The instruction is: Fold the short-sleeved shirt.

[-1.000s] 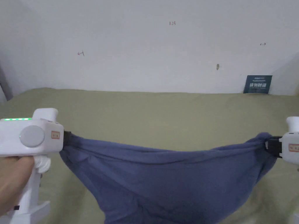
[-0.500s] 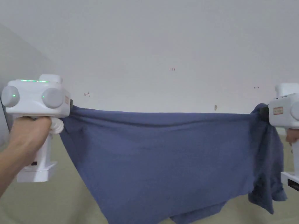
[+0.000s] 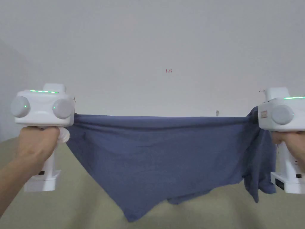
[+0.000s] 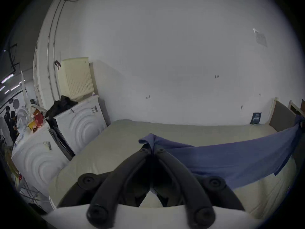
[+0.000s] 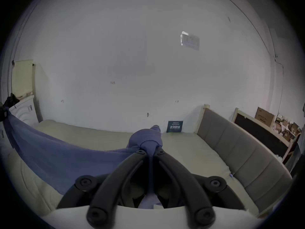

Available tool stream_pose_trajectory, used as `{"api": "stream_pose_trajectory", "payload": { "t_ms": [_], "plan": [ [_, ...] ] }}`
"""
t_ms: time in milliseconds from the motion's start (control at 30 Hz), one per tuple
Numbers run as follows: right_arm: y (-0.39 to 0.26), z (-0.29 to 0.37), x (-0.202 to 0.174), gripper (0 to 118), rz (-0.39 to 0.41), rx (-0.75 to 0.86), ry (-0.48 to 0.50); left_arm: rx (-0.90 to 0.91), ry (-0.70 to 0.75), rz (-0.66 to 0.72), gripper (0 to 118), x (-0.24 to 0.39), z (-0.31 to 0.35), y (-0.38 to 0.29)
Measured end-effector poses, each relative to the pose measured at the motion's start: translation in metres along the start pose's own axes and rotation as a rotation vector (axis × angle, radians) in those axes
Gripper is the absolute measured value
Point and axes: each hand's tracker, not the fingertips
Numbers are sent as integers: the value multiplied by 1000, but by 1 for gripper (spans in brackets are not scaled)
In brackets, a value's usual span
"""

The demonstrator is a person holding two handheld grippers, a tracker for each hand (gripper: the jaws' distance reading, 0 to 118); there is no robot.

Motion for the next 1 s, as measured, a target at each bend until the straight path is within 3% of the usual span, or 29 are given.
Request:
{"api": "stream_pose_trajectory", "payload": {
  "t_ms": [200,300,667,800,1000],
  "plan": [
    [-102,-32,-4,5,31,-150,12,-125,-27,-54,2,13,-36,-93],
    [-155,-23,-2,5,-9,-179,3,-179,-46,-90,2,12,-32,-142],
    [-276,118,36,5,-1,-294,80,-229,-144,-59,2,-53,95,-246],
    [-337,179,48,5,7,-374,85,-327,-218,-57,2,-76,139,-296],
    [-394,192,50,5,-28,-482,93,-443,-222,-103,2,-81,151,-362]
  ]
}}
